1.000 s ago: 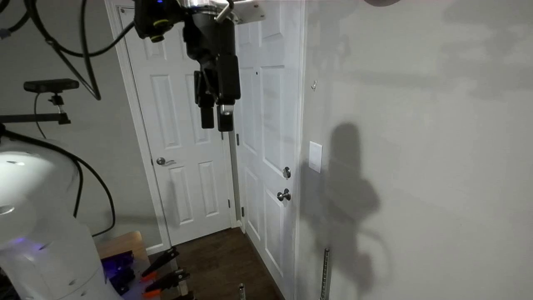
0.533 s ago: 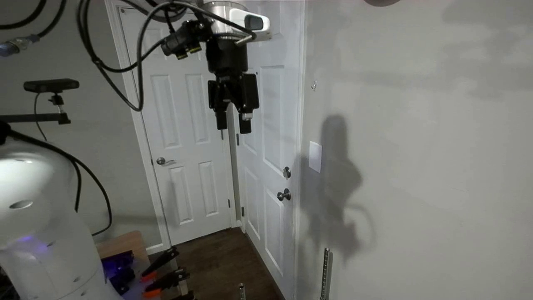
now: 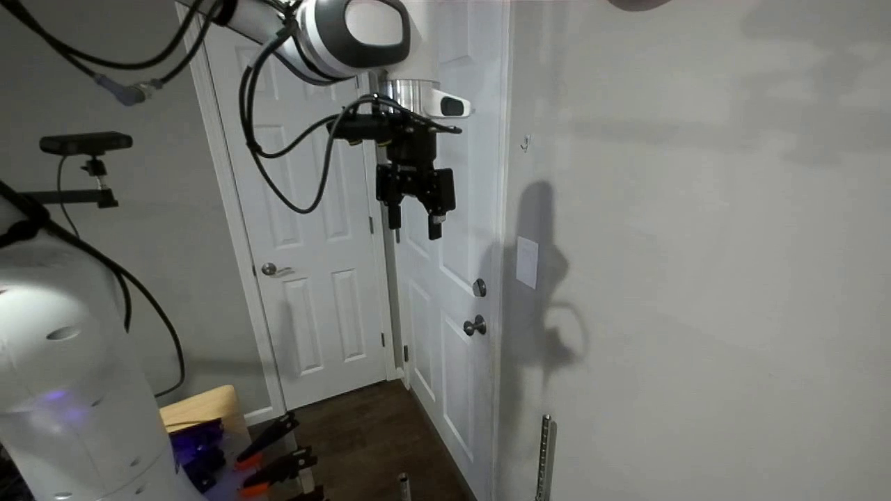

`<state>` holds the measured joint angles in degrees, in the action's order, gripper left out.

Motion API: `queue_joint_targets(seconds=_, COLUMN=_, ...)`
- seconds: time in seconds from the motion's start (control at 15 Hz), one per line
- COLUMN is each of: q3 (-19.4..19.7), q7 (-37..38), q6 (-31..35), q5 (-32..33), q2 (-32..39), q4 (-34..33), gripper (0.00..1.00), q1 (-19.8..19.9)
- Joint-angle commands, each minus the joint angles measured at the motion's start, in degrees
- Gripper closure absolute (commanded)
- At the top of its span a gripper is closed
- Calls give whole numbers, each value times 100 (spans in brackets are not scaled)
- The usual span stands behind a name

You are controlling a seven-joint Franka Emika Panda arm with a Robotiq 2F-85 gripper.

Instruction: Turn off the light switch.

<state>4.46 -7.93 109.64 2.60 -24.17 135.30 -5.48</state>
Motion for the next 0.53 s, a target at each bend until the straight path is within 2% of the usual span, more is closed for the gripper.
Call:
queue_joint_targets(seconds=0.0, q3=-112, q7=-281, q6=486, q5=-367, q2=729, q4=-353, gripper=0, q1=-7)
queue_joint_targets(seconds=0.47, q3=-388, q7=-66, q6=2194, q5=-635, q2=1755, q4=-689, gripper=0, q1=37)
